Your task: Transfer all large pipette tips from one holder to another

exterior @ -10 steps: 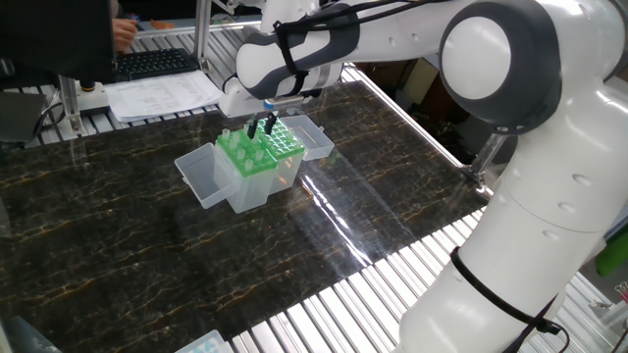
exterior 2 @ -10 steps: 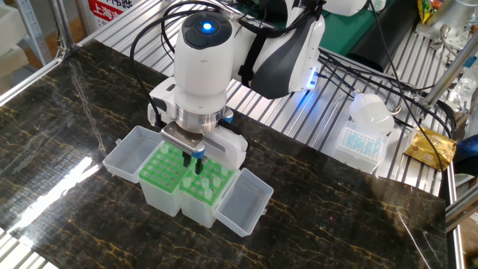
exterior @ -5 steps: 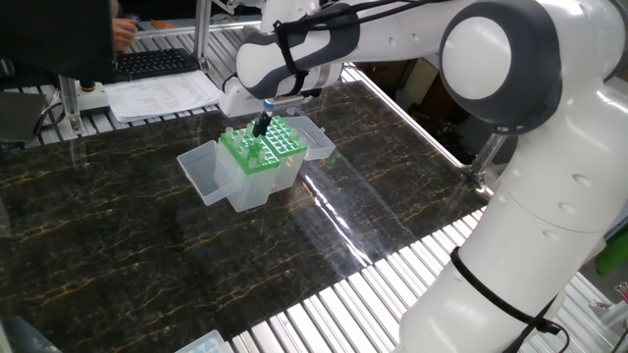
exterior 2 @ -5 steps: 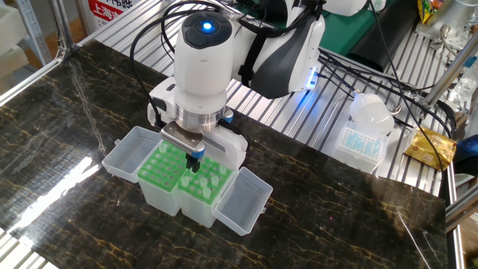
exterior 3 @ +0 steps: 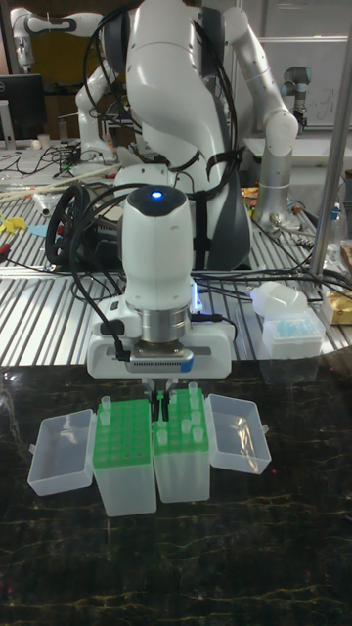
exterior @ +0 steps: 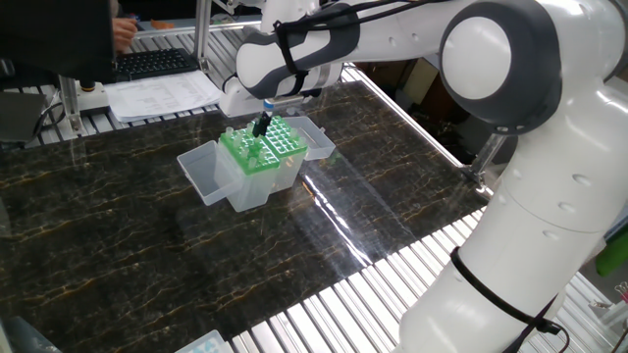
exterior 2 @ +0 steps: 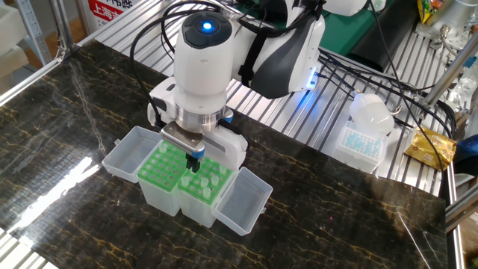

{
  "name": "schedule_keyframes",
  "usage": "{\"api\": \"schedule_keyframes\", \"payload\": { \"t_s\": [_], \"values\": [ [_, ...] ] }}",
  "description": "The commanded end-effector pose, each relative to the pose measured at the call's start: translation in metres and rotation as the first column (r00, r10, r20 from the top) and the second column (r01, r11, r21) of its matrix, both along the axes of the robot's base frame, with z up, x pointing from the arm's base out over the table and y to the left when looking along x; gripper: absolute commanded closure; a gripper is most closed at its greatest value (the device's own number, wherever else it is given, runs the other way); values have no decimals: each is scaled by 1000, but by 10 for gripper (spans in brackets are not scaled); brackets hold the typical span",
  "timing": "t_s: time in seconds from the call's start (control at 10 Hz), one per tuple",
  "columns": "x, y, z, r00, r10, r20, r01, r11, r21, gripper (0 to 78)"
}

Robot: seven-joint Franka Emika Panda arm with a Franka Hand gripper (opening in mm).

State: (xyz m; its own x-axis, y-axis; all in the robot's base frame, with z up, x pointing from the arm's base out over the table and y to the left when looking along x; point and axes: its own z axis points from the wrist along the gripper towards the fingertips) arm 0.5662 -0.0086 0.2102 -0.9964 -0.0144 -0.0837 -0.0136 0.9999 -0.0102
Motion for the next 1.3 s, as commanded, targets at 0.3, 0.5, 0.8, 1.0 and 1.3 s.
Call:
{"api": "schedule_keyframes", "payload": {
  "t_s": [0.3,0.5,0.8,1.0,1.3],
  "values": [
    [-15,17,27,996,-86,-25,86,996,-25,764],
    [-14,17,30,996,-88,-28,87,996,-30,764],
    [-14,17,30,996,-89,-27,88,996,-32,764],
    [-14,17,30,995,-92,-26,91,995,-31,764],
    [-13,16,30,995,-96,-18,96,995,-28,764]
  ]
}}
